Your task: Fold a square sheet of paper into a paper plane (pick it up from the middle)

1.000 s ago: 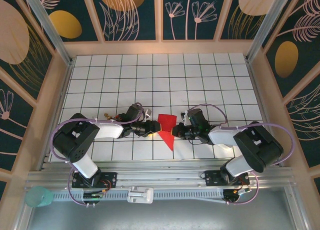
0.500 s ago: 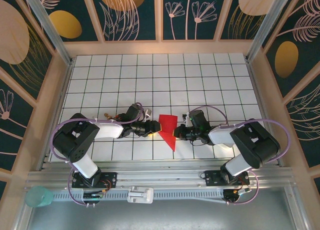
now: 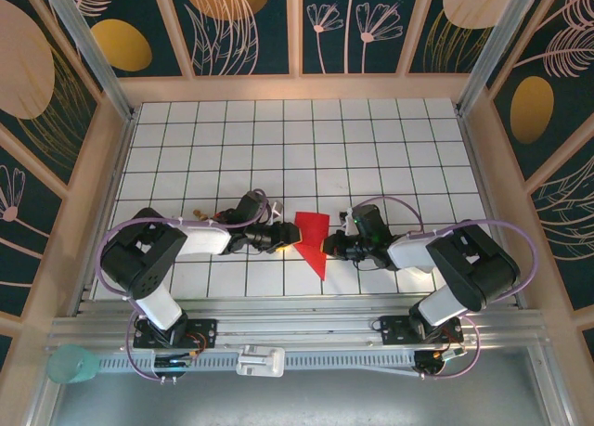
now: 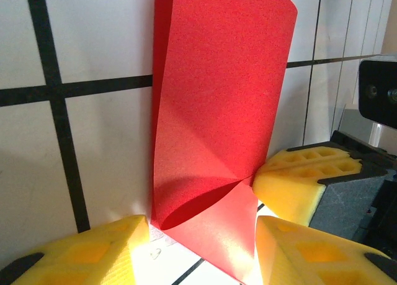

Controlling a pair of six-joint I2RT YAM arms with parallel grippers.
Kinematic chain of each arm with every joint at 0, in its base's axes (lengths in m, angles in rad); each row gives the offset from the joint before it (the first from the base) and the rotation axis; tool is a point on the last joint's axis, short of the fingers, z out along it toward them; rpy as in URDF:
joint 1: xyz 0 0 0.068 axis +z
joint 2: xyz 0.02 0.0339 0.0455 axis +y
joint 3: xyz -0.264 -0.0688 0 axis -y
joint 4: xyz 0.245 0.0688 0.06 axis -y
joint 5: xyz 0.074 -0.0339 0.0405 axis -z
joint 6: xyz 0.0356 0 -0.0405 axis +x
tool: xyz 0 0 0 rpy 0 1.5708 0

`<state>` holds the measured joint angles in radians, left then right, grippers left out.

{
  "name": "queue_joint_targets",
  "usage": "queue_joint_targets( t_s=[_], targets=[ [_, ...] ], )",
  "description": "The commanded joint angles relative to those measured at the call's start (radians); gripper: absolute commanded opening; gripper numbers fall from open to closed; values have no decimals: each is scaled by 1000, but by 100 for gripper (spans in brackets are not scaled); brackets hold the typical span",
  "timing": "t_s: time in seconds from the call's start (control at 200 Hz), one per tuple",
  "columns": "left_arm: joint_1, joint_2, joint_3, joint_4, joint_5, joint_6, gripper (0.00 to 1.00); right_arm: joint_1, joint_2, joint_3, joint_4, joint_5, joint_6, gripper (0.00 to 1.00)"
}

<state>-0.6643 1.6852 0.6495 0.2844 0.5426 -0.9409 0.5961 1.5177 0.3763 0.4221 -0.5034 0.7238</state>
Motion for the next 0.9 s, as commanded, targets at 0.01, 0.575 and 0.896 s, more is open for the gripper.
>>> queue_joint_targets(
  t_s=[0.01, 0.575, 0.896],
  targets=[
    [-9, 23, 14, -11, 12, -30, 50, -5, 42, -32, -37, 42, 3, 3],
    [-9, 34, -32, 152, 55, -131, 50, -5, 48, -34, -36, 43, -2, 3],
    [-9, -6, -47, 193, 65, -60, 39, -5, 56, -28, -39, 42, -5, 3]
  ],
)
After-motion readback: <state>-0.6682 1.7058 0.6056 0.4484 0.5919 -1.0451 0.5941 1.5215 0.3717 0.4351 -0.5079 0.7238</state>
